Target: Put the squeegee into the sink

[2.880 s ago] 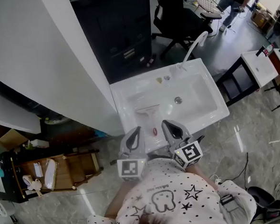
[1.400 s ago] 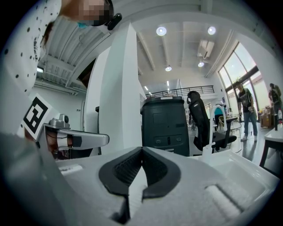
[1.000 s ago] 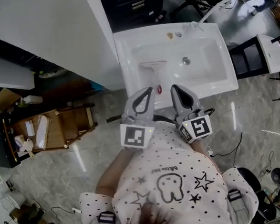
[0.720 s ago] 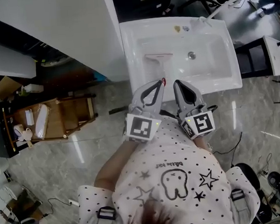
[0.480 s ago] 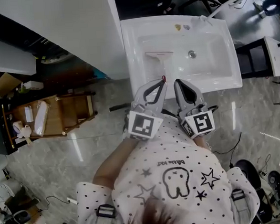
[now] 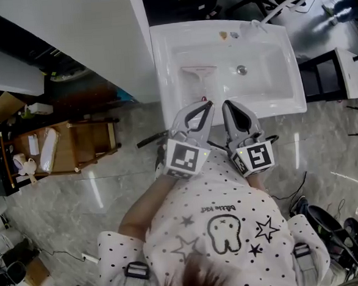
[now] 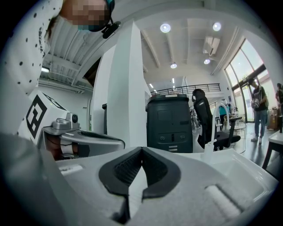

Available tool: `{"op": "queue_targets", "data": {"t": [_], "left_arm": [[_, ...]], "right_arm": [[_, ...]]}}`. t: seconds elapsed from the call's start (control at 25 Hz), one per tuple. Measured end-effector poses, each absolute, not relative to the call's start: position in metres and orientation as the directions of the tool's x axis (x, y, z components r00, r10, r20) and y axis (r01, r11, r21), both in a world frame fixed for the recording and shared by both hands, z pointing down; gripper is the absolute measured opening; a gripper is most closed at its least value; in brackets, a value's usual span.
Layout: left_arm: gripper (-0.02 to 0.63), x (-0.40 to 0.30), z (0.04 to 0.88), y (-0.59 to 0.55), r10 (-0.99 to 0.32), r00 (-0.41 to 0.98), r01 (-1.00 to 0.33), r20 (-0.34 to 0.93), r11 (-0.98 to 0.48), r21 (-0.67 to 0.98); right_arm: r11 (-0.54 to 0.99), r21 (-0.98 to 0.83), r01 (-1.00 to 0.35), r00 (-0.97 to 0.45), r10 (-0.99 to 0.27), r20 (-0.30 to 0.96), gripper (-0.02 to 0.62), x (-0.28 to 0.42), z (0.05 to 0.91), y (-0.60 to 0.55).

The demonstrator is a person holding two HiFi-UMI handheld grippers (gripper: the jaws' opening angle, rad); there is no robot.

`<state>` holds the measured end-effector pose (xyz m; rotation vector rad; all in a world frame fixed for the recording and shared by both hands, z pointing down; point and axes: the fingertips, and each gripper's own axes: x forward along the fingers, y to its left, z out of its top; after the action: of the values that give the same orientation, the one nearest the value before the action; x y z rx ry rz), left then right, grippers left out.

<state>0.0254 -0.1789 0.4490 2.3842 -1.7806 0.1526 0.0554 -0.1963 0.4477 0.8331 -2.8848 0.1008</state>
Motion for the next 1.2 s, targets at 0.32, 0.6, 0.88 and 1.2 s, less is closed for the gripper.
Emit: {"op": "queue_targets", "data": {"t": [0.32,0.6,0.88,1.2], "left_arm": [[-0.005,0.029,0.454,-0.182,-0.949,0.259,-0.966,0.182,-0.253,0.059],[-0.005,0.027,0.452,-0.183,-0.946,0.260,-0.965,0.191,-0.252,0.067],[-0.003,0.039,0.451,-0.186,-0.919,0.331,-0.944,0.214,-0.327,0.056],[-0.005,0.031,0.456,-0.186,-0.918,0.332,-0.943,0.216,-0.324,0.073]], "right_arm": [[0.855,-0.036,-0.518,-0.851,-0.510,0.129,-0.005,0.063,0.453,-0.204],[0.861,-0.041,-0.506,-0.857,-0.497,0.133,-0.003,0.059,0.451,-0.205],[0.862,-0.065,-0.502,-0.860,-0.490,0.144,-0.003,0.050,0.446,-0.203],[0.856,-0.074,-0.512,-0.853,-0.497,0.159,-0.003,0.045,0.449,-0.202]]}}
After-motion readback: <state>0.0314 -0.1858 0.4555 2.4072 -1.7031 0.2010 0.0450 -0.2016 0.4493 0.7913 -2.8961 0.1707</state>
